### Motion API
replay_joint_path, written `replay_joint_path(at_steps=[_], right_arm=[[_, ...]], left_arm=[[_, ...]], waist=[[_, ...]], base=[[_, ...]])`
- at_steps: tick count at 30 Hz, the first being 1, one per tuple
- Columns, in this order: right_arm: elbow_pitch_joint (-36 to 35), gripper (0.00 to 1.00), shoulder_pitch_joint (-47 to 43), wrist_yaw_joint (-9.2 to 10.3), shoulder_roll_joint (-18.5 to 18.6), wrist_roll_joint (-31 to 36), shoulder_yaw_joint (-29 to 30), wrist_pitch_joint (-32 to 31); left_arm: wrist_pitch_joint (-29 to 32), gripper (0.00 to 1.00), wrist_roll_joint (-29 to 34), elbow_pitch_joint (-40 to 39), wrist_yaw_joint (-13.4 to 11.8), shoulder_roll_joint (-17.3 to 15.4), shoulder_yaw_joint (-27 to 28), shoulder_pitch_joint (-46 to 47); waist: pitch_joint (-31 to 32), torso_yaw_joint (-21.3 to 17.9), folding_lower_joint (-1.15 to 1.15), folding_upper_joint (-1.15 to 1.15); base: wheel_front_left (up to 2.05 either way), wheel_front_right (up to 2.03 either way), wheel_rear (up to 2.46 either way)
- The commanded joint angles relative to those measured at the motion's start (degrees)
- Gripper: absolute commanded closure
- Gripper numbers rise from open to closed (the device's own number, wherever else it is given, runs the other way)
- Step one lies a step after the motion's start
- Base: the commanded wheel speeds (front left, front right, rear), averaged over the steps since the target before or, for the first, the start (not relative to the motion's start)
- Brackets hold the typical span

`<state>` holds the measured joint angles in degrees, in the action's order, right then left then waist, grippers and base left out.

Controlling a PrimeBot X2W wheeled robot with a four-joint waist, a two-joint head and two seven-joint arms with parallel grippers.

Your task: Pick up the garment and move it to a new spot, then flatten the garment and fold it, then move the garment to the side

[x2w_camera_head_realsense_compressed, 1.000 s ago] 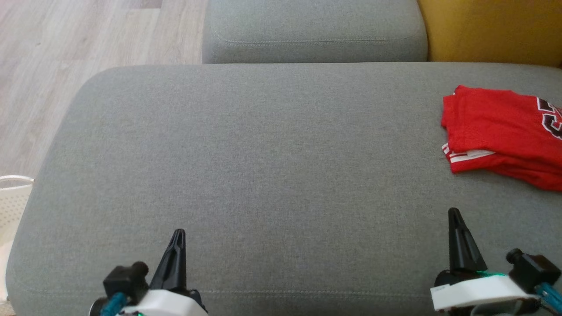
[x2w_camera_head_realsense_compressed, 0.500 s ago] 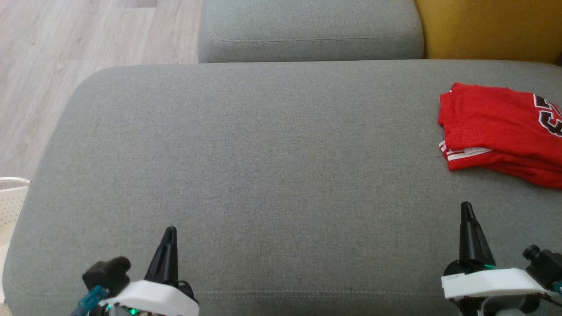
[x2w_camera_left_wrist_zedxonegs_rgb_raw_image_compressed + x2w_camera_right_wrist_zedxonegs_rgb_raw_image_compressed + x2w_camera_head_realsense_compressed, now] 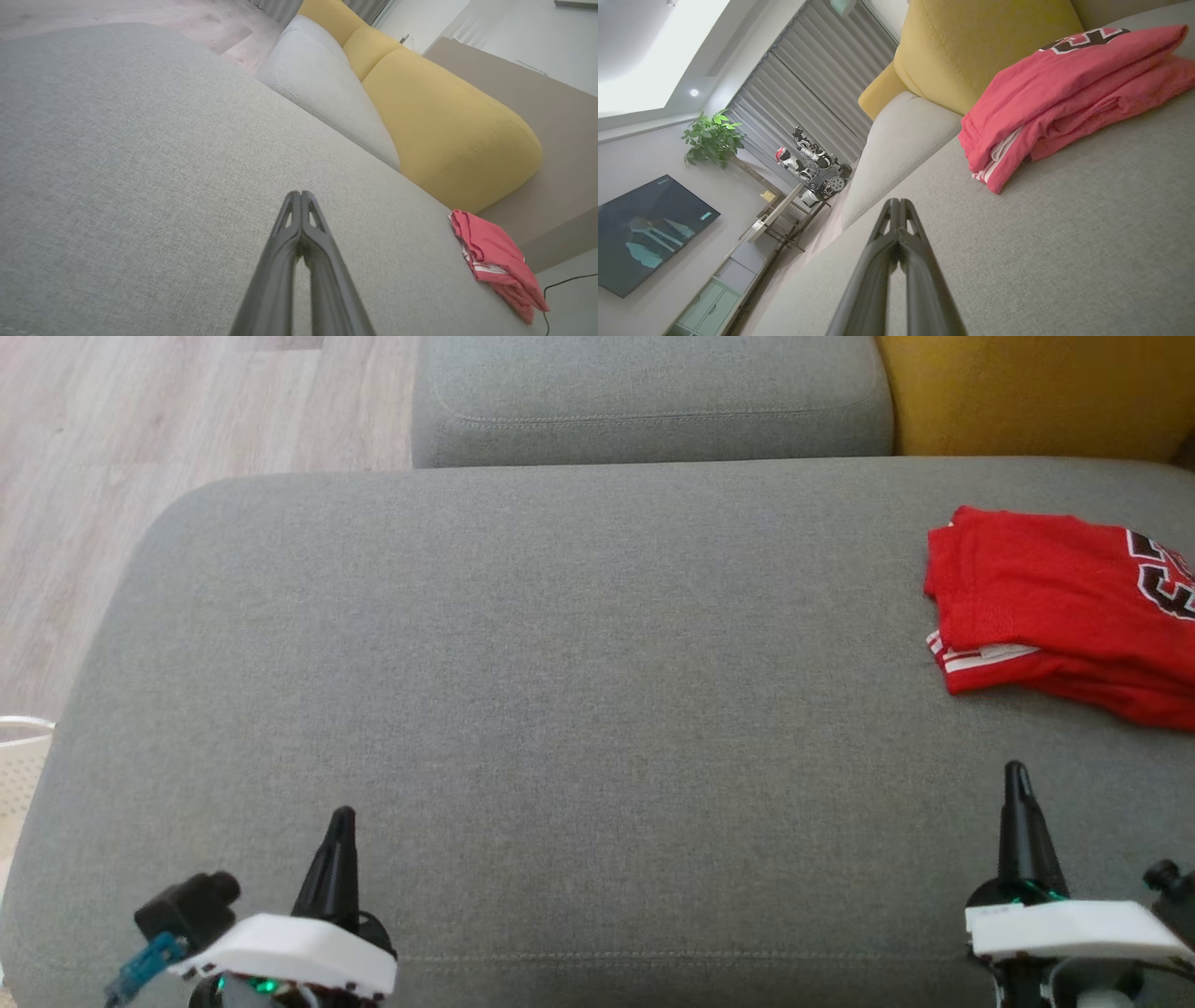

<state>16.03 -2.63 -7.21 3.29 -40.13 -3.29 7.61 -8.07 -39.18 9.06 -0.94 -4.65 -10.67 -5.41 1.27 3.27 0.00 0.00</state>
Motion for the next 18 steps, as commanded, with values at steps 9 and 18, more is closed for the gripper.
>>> replay_joint_path(at_steps=[9, 18], right_arm=[[-2.01, 1.0, 3.76, -0.14, 1.11, -7.49, 0.67, -1.48], [-2.03, 1.0, 4.42, -0.16, 1.16, -13.91, 1.56, -2.92]], left_arm=[[1.58, 1.0, -7.5, -0.85, 1.34, -0.66, 2.82, 4.01], [3.01, 1.0, -14.12, -0.08, 2.31, -0.64, 4.35, 5.02]], waist=[[-0.18, -0.4, 0.0, 0.0], [-0.35, -0.79, 0.0, 0.0]], base=[[0.0, 0.0, 0.0], [0.0, 0.0, 0.0]])
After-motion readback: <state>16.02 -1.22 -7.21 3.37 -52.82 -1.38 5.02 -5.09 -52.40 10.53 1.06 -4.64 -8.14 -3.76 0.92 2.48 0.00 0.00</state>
